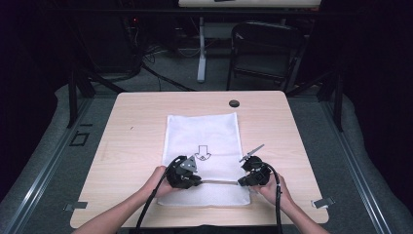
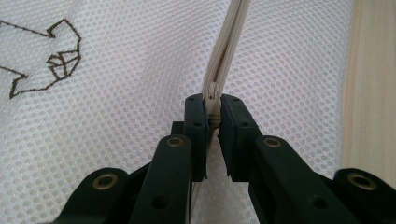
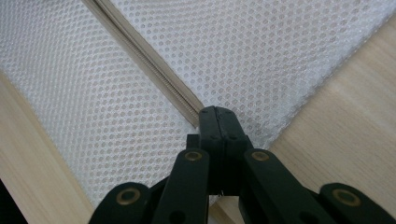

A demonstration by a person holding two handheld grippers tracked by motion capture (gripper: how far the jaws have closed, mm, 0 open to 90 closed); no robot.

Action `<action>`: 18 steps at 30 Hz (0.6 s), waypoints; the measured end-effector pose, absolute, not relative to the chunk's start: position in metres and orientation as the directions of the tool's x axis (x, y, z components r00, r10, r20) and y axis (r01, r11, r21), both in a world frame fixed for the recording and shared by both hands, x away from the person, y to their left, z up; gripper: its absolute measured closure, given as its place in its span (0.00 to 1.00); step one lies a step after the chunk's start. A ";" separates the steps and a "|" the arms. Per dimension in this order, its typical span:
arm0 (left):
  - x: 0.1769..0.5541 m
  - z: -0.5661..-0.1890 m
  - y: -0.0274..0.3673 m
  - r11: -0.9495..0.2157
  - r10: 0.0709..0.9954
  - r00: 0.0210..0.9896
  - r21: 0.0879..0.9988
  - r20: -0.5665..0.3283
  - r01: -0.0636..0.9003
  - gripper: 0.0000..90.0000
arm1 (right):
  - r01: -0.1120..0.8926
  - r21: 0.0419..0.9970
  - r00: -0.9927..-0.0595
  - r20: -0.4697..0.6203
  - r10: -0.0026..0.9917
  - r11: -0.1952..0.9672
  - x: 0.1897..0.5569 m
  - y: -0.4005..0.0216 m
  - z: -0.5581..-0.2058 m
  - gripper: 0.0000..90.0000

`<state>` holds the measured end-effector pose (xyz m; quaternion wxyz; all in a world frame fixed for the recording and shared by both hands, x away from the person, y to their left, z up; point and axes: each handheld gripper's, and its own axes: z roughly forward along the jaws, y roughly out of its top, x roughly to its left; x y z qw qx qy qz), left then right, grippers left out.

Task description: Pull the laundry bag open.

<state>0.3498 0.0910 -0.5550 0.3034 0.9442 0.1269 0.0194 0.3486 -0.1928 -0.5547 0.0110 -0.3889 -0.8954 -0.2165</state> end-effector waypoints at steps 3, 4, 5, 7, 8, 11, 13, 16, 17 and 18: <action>0.348 -0.555 0.091 -0.781 0.248 0.968 0.584 -0.036 0.222 0.91 | 0.705 0.381 -0.692 0.187 0.697 0.598 0.348 -0.192 -0.555 1.00; 0.348 -0.554 0.091 -0.785 0.247 0.969 0.580 -0.032 0.219 0.91 | 0.705 0.381 -0.692 0.186 0.698 0.598 0.348 -0.192 -0.555 1.00; 0.349 -0.554 0.092 -0.782 0.245 0.969 0.583 -0.037 0.220 0.91 | 0.705 0.381 -0.692 0.185 0.698 0.598 0.348 -0.192 -0.555 1.00; 0.349 -0.554 0.094 -0.794 0.244 0.969 0.569 -0.027 0.216 0.91 | 0.704 0.382 -0.693 0.183 0.698 0.598 0.348 -0.192 -0.555 1.00; 0.350 -0.554 0.097 -0.790 0.245 0.969 0.572 -0.037 0.221 0.91 | 0.711 0.395 -0.683 0.194 0.704 0.581 0.347 -0.192 -0.556 1.00; 0.351 -0.554 0.104 -0.790 0.260 0.965 0.567 -0.036 0.234 0.91 | 0.703 0.384 -0.695 0.188 0.694 0.599 0.348 -0.193 -0.555 1.00; 0.351 -0.554 0.109 -0.789 0.268 0.963 0.566 -0.035 0.240 0.91 | 0.705 0.383 -0.693 0.193 0.695 0.597 0.349 -0.193 -0.555 1.00; 0.352 -0.555 0.116 -0.787 0.279 0.959 0.563 -0.039 0.252 0.91 | 0.706 0.382 -0.692 0.190 0.696 0.597 0.348 -0.193 -0.555 1.00; 0.353 -0.555 0.118 -0.782 0.287 0.957 0.567 -0.042 0.259 0.91 | 0.703 0.378 -0.696 0.188 0.693 0.603 0.349 -0.193 -0.555 1.00; 0.353 -0.554 0.120 -0.783 0.286 0.957 0.566 -0.041 0.258 0.91 | 0.704 0.378 -0.695 0.188 0.694 0.602 0.349 -0.193 -0.555 1.00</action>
